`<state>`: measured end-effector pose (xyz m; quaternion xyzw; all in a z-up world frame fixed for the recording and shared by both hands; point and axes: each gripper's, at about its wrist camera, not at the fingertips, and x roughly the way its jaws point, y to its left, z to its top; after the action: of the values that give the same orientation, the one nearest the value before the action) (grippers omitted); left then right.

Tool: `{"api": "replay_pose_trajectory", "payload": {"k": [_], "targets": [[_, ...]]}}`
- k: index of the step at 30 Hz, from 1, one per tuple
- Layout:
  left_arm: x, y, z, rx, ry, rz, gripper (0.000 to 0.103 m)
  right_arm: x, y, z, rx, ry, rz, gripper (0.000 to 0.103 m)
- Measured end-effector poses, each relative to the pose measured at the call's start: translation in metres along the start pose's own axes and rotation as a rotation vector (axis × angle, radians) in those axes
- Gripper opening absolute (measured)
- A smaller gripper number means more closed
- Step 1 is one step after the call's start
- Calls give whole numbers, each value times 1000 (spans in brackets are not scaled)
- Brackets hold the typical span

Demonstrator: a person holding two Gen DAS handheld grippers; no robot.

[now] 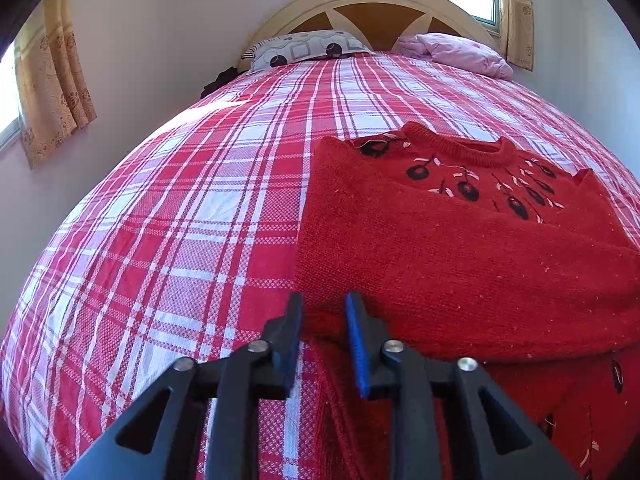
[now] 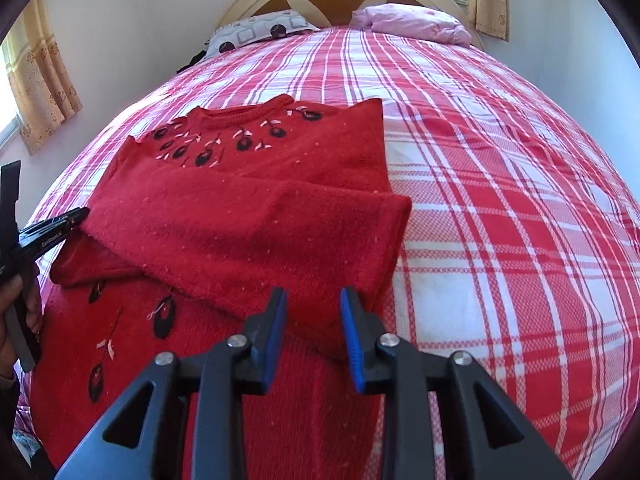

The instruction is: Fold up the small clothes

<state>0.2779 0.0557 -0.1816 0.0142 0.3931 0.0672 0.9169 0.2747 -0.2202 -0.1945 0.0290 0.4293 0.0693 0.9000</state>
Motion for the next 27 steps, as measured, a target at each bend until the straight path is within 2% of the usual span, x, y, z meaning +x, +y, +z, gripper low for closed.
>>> {"api": "replay_pose_trajectory", "payload": {"k": [2, 3, 9, 13, 21, 23, 25, 27], "targets": [[1, 2, 0, -12, 6, 14, 46, 3, -5, -1, 19, -3, 18, 29], [0, 5, -1, -27, 7, 12, 47, 4, -7, 0, 33, -3, 25, 29], [-7, 9, -5, -25, -9, -3, 51, 5, 1, -4, -7, -23, -19, 29], [-3, 10, -6, -33, 2, -15, 52, 5, -1, -5, -1, -29, -14, 30], [2, 23, -7, -87, 19, -63, 60, 6, 0, -7, -17, -35, -26, 30], [-2, 28, -6, -110, 1, -74, 60, 6, 1, -7, -20, -38, -24, 30], [-13, 34, -4, -112, -55, -53, 60, 1, 0, -6, -23, -45, -12, 30], [-24, 41, 2, -106, -118, -20, 60, -5, -2, -5, -15, -47, 19, 36]]}}
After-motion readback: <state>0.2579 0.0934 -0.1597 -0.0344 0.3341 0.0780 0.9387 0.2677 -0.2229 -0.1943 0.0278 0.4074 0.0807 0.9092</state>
